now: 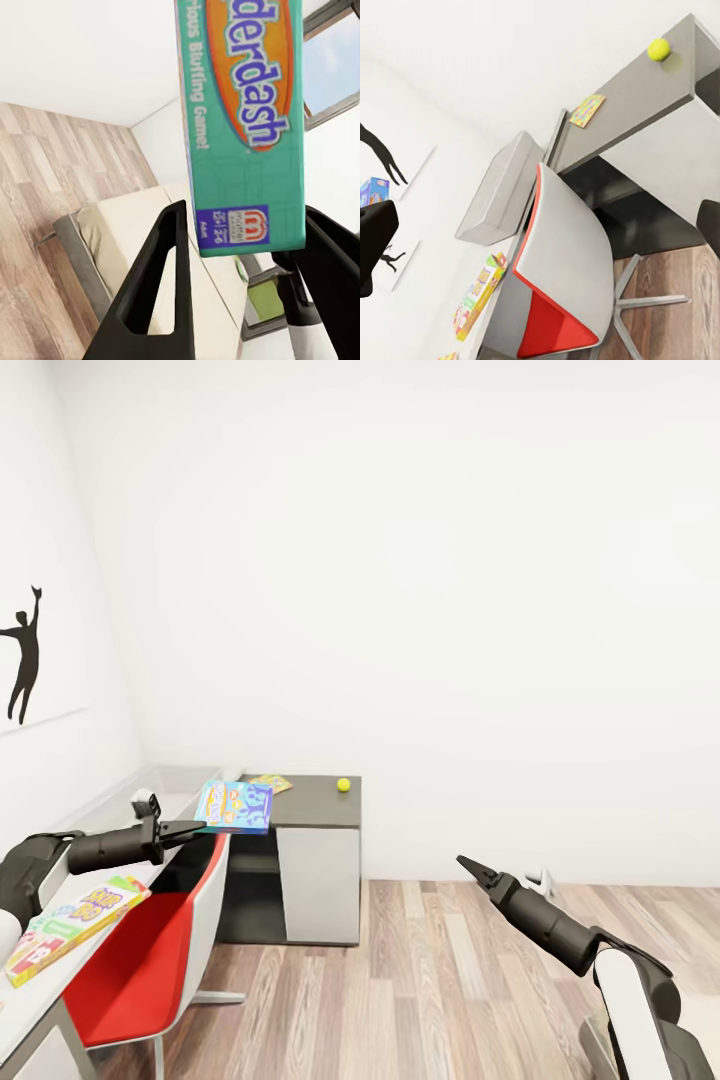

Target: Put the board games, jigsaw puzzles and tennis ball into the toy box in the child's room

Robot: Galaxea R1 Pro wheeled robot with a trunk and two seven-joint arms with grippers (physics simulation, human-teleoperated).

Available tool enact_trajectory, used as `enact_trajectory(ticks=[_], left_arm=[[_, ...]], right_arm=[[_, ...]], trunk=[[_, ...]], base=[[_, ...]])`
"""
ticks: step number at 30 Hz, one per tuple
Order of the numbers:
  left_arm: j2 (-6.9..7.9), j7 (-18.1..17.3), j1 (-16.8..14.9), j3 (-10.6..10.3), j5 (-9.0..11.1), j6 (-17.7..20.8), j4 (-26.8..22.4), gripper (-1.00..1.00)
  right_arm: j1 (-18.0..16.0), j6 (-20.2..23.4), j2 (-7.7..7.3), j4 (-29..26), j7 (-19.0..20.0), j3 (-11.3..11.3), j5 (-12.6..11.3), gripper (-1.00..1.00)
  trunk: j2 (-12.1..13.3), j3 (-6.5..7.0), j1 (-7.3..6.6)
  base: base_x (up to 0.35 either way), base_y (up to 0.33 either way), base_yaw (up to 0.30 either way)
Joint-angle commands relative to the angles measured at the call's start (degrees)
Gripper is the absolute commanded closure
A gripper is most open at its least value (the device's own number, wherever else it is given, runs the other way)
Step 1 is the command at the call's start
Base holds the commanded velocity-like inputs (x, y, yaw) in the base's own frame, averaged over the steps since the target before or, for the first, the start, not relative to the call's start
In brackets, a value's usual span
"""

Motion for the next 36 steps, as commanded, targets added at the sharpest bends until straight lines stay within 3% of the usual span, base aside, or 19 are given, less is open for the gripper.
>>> enact_trajectory(ticks=[1,7,20,31,36], left_arm=[[-0.01,-0.2,-0.1,0.0,0.1,0.6,0.0,1.00],[-0.01,-0.2,0.0,0.0,0.1,0.6,0.0,1.00],[-0.06,-0.2,0.0,0.0,0.1,0.5,0.0,1.00],[-0.06,-0.2,0.0,0.0,0.1,0.5,0.0,1.00],[-0.06,-0.2,0.0,-0.1,0.1,0.5,0.0,1.00]], right_arm=[[-0.1,0.4,0.08,0.0,0.3,-0.2,0.2,-1.00],[-0.1,0.4,0.14,-0.1,0.3,-0.1,0.2,-1.00],[-0.1,0.3,0.28,-0.1,0.3,0.0,0.2,-1.00],[-0.1,0.4,0.49,-0.3,0.3,0.0,0.2,-1.00],[-0.1,0.3,0.60,-0.3,0.3,0.0,0.2,-1.00]], trunk=[[-0.1,-0.11,0.05],[-0.1,-0.09,0.05],[-0.1,0.23,0.05],[-0.1,0.24,0.05],[-0.1,0.24,0.05]], base=[[0.289,0.000,0.004],[0.264,0.000,0.034],[0.227,0.000,0.241],[0.213,0.000,0.029],[0.202,-0.007,0.221]])
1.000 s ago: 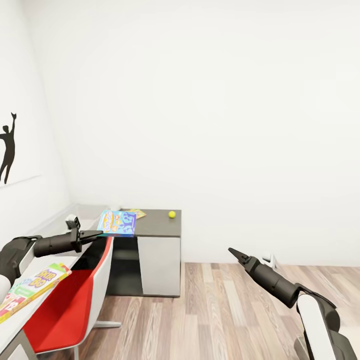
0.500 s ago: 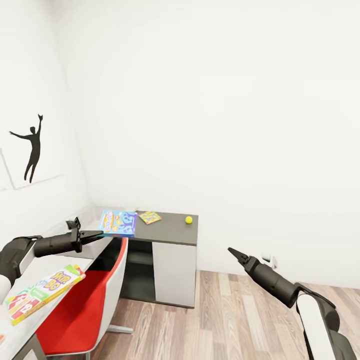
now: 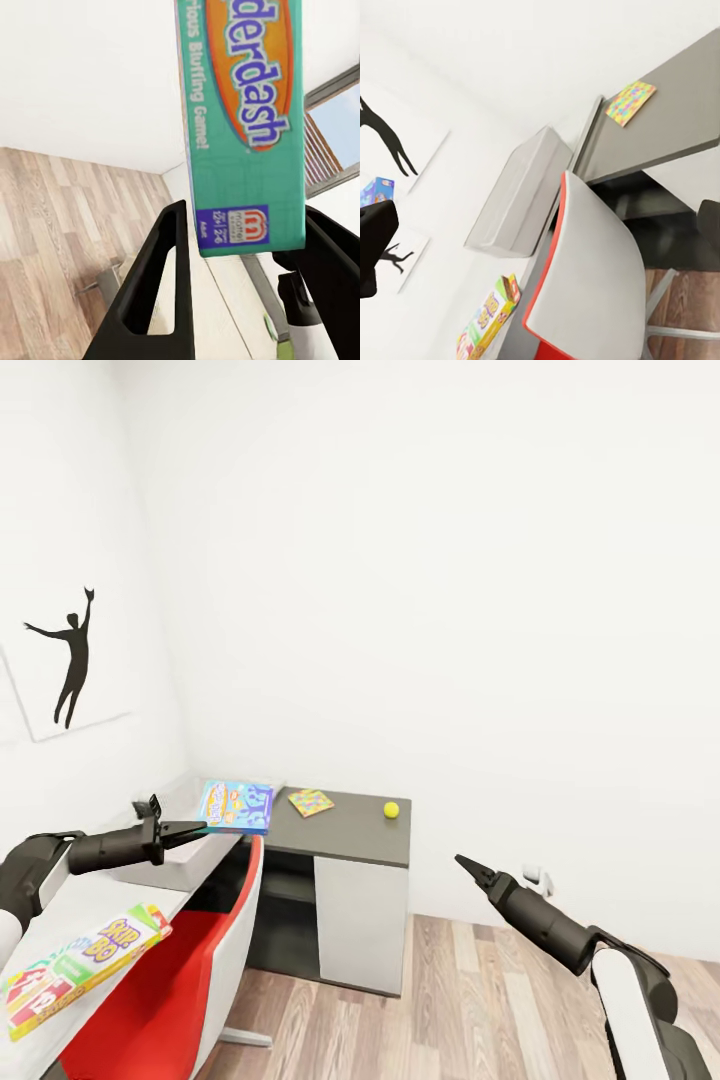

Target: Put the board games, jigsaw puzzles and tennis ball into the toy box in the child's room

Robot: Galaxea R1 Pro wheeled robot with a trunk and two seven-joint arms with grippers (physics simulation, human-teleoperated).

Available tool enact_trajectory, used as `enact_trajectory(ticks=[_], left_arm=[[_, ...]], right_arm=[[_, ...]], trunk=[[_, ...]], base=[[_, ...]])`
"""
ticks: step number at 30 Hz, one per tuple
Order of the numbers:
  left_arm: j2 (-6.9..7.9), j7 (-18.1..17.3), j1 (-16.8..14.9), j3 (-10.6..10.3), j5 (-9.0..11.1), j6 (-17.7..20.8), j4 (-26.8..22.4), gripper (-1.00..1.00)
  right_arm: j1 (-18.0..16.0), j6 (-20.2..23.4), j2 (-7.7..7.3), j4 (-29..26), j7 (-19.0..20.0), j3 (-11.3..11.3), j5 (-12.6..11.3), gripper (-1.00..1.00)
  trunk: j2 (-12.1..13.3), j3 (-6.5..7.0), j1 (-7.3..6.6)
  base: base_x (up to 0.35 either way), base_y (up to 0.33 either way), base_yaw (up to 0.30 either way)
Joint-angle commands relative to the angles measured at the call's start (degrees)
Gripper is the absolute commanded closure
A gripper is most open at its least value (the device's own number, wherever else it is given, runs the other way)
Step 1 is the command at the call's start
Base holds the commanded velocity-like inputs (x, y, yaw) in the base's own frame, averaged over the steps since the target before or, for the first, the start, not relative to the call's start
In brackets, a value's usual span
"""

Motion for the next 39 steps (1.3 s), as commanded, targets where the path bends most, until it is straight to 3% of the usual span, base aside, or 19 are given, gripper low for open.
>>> enact_trajectory(ticks=[1,39], left_arm=[[-0.03,-0.2,-0.1,0.0,0.1,0.5,0.0,1.00],[-0.87,-0.2,-0.1,0.1,0.0,0.5,0.0,1.00]], right_arm=[[-0.1,0.4,0.01,0.0,0.3,-0.2,0.2,-1.00],[-0.1,0.4,-0.12,0.0,0.4,0.5,0.3,-1.00]], trunk=[[-0.1,-0.11,0.04],[-0.1,-0.11,0.04]], base=[[0.200,-0.056,0.274],[0.195,-0.142,0.289]])
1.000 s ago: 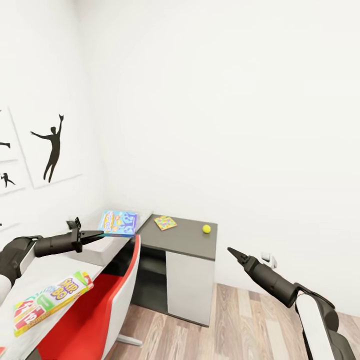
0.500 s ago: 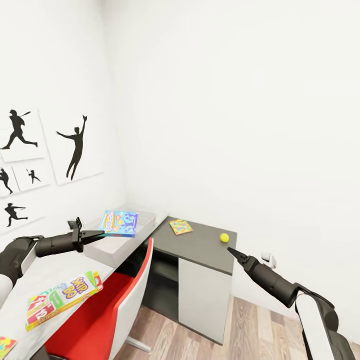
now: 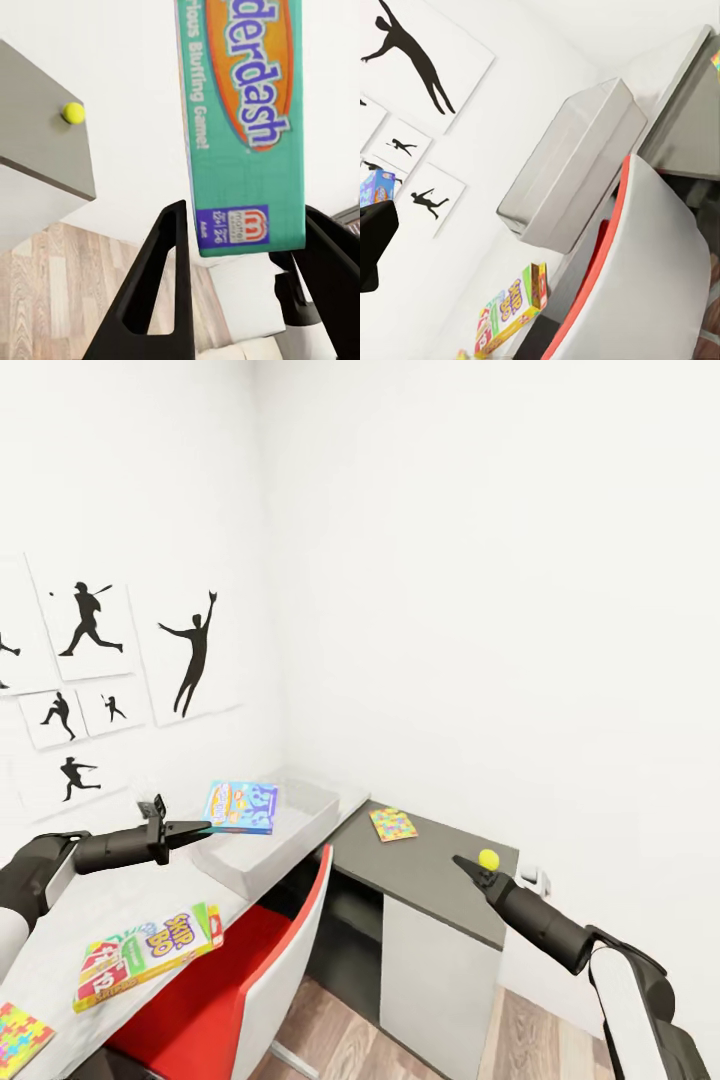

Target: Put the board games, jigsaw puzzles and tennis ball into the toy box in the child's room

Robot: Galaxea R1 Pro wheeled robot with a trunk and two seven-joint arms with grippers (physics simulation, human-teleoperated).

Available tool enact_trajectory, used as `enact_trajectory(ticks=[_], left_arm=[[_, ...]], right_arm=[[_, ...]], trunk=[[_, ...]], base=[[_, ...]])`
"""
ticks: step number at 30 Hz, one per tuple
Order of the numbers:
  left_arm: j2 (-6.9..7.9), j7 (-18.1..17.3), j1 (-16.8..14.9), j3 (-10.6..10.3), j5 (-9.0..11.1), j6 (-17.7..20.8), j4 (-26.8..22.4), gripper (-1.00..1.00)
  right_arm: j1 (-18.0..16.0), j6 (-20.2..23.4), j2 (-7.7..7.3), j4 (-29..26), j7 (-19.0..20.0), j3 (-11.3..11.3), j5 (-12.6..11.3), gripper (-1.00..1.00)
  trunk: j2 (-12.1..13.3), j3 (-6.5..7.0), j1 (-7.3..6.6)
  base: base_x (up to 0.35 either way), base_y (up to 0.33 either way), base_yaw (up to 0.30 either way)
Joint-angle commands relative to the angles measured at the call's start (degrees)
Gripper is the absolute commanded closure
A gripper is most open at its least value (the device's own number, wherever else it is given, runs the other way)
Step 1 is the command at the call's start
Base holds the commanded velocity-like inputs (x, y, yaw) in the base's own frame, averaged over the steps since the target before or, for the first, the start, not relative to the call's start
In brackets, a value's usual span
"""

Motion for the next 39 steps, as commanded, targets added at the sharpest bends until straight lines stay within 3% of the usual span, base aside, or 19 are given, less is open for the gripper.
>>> enact_trajectory(ticks=[1,10,13,32,39], left_arm=[[-0.02,-0.2,-0.1,0.0,0.0,0.6,0.0,1.00],[-0.02,-0.2,-0.1,-0.1,0.0,0.6,0.0,1.00],[-0.39,-0.2,-0.1,0.0,0.0,0.6,0.0,1.00],[-0.72,-0.2,-0.1,0.1,0.0,0.6,0.0,1.00],[-0.88,-0.2,0.0,0.0,0.0,0.6,0.0,1.00]], right_arm=[[-0.1,0.4,-0.05,0.0,0.3,0.3,0.2,-1.00],[-0.1,0.1,-0.25,0.0,0.2,2.1,0.3,-1.00],[-0.1,-2.5,-0.35,0.1,0.4,2.2,0.2,-1.00],[-0.1,-3.6,-0.45,0.0,0.8,2.1,0.2,-1.00],[-0.1,-3.6,-0.45,0.0,0.7,2.1,0.2,-1.00]], trunk=[[-0.1,-0.11,0.04],[-0.1,-0.11,0.04],[-0.1,-0.11,0.04],[-0.1,-0.11,0.04],[-0.1,-0.11,0.04]], base=[[0.177,-0.149,0.289],[0.170,-0.149,0.289],[0.166,-0.148,0.247],[0.116,-0.052,0.018],[0.092,-0.025,0.229]])
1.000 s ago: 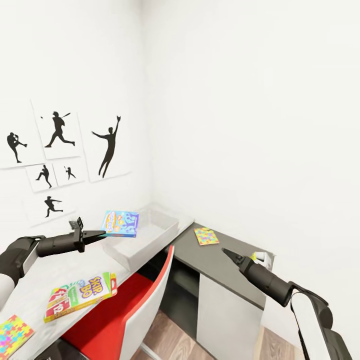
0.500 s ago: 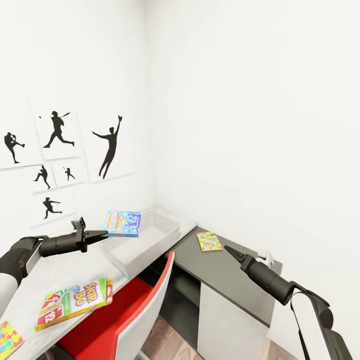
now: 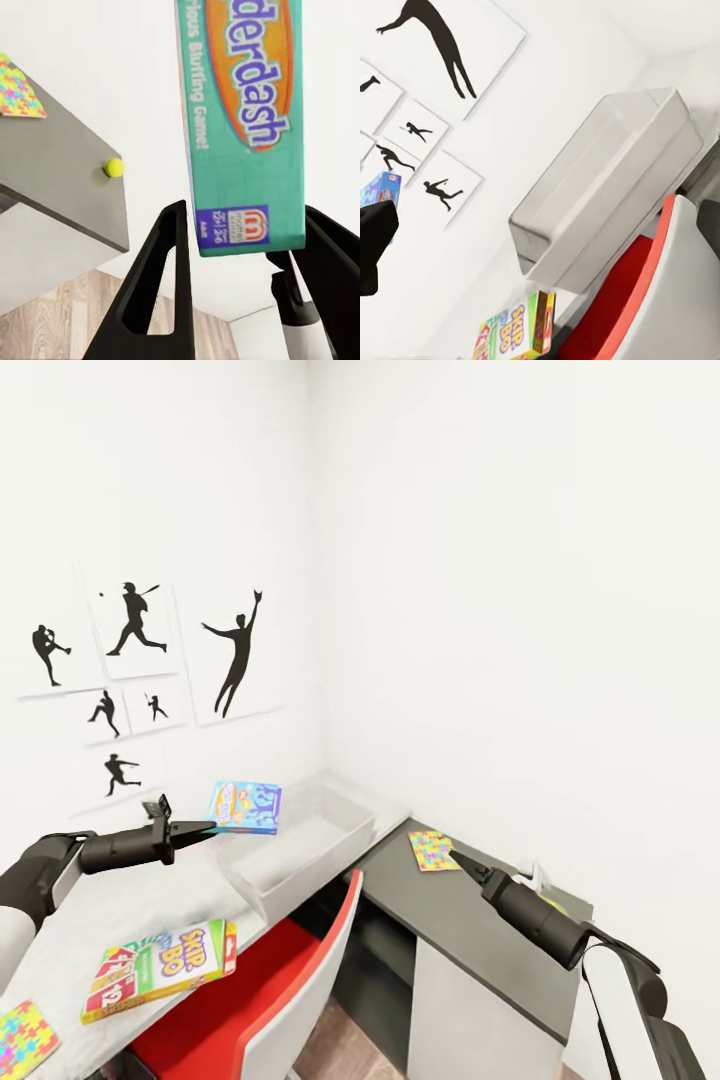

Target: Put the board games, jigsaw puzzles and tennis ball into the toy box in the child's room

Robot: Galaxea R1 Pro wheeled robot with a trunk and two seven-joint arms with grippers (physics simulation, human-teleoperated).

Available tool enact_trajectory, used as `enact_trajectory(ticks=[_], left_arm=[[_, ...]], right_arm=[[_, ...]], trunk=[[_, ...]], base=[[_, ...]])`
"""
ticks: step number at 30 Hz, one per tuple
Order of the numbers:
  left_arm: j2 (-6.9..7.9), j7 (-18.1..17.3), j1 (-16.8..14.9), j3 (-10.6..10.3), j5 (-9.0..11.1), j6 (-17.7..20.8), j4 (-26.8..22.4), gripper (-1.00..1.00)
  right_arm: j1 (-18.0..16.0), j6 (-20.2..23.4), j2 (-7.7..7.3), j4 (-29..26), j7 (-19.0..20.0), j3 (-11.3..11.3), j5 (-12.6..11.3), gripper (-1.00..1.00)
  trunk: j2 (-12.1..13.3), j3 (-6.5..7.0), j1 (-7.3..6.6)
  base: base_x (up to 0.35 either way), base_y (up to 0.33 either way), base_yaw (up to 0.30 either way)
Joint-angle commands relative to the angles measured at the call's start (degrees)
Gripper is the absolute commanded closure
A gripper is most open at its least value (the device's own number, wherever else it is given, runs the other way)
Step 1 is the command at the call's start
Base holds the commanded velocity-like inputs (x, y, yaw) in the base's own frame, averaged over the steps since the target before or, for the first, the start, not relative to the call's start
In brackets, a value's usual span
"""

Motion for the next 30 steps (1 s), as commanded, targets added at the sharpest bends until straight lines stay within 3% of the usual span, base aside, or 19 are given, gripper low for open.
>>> enact_trajectory(ticks=[1,13,23,30], left_arm=[[0.03,-0.2,-0.1,0.1,0.0,0.6,0.0,1.00],[0.06,-0.2,0.0,0.1,0.1,0.6,0.0,1.00],[0.00,-0.2,0.0,0.1,0.0,0.6,0.0,1.00],[-0.28,-0.2,0.2,0.5,0.3,0.2,0.4,1.00]], right_arm=[[-0.1,0.4,0.10,0.1,0.2,-0.1,0.0,-1.00],[-0.1,0.4,0.07,0.0,0.4,-0.2,0.0,-1.00],[-0.1,0.4,0.10,0.1,0.2,-0.1,0.0,-1.00],[-0.1,0.2,0.24,0.3,-0.1,-0.4,0.9,-1.00]], trunk=[[-0.1,-0.11,0.03],[-0.1,-0.09,0.03],[-0.1,-0.03,0.03],[2.7,1.22,-1.51]], base=[[0.041,-0.021,0.205],[0.020,-0.011,0.071],[0.203,-0.104,0.125],[0.000,0.000,0.000]])
